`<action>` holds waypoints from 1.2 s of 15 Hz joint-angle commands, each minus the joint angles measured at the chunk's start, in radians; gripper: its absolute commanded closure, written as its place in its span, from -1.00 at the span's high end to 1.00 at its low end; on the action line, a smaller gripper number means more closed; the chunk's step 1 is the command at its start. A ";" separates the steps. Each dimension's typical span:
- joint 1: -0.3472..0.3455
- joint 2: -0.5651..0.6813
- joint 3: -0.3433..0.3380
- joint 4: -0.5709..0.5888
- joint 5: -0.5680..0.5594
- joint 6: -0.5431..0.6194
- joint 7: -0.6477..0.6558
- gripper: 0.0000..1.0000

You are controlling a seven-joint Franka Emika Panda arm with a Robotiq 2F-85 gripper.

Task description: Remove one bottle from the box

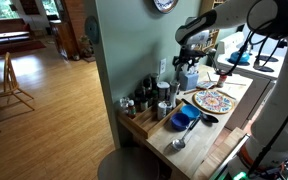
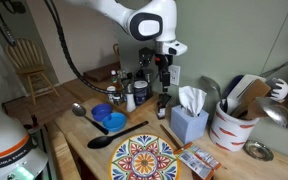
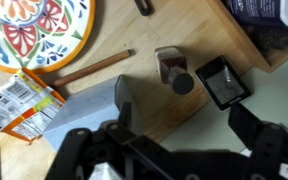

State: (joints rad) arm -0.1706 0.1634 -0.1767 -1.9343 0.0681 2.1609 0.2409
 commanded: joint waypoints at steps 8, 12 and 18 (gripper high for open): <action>-0.119 -0.290 -0.120 -0.028 0.004 -0.417 -0.190 1.00; -0.146 -0.385 -0.158 -0.080 -0.020 -0.477 -0.306 1.00; -0.148 -0.413 -0.197 -0.099 -0.011 -0.522 -0.477 1.00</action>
State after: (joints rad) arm -0.3239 -0.2523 -0.3691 -2.0386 0.0572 1.6419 -0.2373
